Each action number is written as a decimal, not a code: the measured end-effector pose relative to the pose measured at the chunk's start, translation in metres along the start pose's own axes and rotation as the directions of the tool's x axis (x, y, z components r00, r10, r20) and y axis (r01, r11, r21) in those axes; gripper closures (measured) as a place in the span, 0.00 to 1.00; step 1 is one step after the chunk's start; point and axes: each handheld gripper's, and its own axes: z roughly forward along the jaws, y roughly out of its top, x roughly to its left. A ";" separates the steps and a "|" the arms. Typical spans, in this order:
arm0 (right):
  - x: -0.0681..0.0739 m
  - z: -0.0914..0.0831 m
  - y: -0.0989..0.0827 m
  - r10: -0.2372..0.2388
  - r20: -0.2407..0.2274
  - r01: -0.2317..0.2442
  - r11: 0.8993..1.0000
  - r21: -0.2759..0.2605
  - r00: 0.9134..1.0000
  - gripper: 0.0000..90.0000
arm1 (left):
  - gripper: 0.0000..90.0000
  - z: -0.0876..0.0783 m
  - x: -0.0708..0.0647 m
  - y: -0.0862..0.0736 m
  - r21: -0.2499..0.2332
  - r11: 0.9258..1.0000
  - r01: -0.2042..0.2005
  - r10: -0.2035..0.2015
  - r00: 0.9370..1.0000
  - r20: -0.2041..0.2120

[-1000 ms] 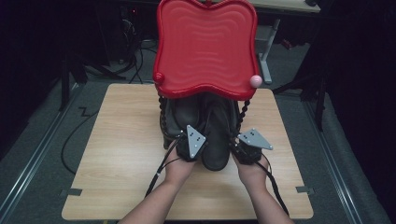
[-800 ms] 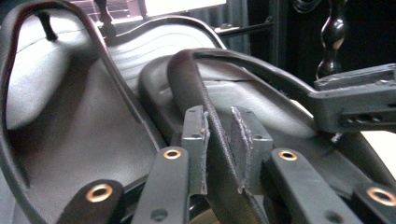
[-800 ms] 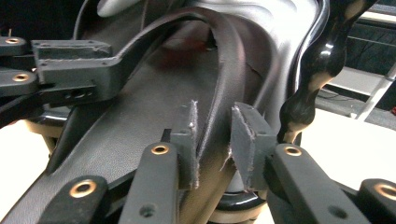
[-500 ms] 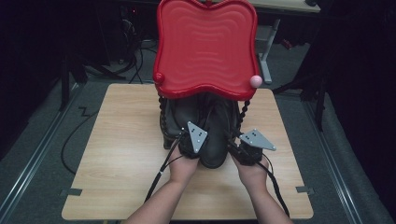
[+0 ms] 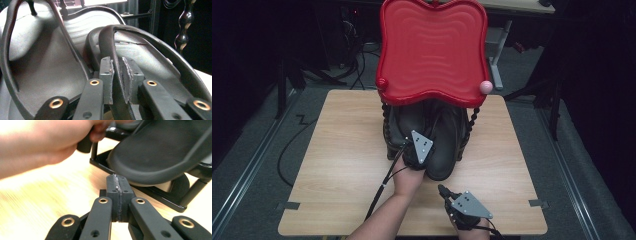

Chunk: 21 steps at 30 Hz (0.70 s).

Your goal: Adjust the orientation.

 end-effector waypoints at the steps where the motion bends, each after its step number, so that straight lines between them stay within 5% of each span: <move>1: 0.001 0.004 -0.001 0.001 -0.006 -0.001 1.000 0.011 1.000 1.00 | 0.87 0.000 0.000 0.000 -0.001 1.000 -0.001 0.001 1.000 0.000; 13: -0.007 0.027 -0.003 0.027 0.020 -0.028 0.999 0.031 0.999 1.00 | 0.82 0.000 0.006 0.001 -0.007 1.000 0.015 -0.015 1.000 0.015; 21: -0.020 0.035 0.001 0.067 0.028 -0.068 0.997 0.030 0.997 1.00 | 0.72 -0.029 0.017 -0.001 -0.048 0.999 0.000 0.003 0.998 0.067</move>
